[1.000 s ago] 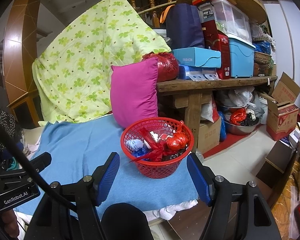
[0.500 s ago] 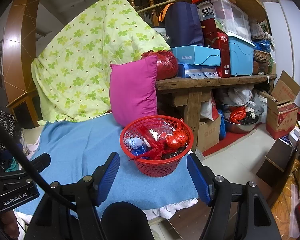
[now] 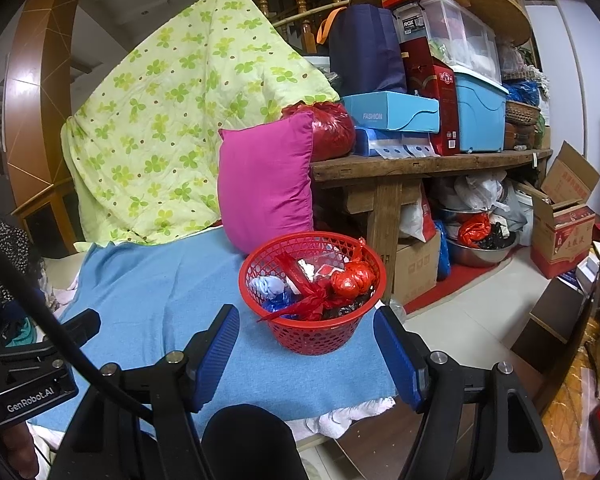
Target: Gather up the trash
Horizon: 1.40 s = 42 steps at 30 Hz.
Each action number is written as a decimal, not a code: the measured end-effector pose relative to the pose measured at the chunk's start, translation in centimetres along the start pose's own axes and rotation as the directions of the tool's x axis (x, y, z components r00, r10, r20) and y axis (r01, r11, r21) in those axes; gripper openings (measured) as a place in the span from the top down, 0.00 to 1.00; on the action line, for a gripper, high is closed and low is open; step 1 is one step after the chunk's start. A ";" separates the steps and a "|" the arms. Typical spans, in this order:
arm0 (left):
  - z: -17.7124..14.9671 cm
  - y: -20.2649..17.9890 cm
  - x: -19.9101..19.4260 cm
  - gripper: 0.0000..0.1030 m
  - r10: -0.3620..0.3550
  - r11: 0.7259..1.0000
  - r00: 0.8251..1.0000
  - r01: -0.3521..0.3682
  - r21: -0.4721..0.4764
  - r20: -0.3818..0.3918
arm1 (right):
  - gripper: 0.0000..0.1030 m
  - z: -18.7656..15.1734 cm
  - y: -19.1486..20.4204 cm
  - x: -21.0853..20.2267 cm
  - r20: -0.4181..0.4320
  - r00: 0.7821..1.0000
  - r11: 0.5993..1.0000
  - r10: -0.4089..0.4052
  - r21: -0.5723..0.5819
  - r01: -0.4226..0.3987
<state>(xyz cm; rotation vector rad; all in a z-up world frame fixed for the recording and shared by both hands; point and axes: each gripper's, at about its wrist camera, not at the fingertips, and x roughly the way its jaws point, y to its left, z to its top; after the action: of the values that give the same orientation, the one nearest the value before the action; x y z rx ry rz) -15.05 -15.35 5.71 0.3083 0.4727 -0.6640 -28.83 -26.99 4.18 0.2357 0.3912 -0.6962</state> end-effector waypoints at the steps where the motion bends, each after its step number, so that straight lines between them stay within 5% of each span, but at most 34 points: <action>1: -0.1 0.0 0.0 0.13 -0.002 1.000 1.000 0.002 -0.001 -0.001 | 0.29 0.1 -0.1 0.0 -0.001 1.000 1.000 -0.001 -0.001 0.001; 42: 0.1 0.5 0.1 0.13 0.003 1.000 1.000 -0.003 -0.010 -0.011 | 0.29 0.7 1.0 -0.3 0.001 1.000 1.000 -0.005 -0.013 0.005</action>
<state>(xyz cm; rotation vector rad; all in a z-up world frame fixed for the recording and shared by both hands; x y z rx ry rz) -14.61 -15.03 5.83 0.3030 0.4861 -0.6571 -28.11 -26.32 5.03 0.2225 0.3958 -0.6981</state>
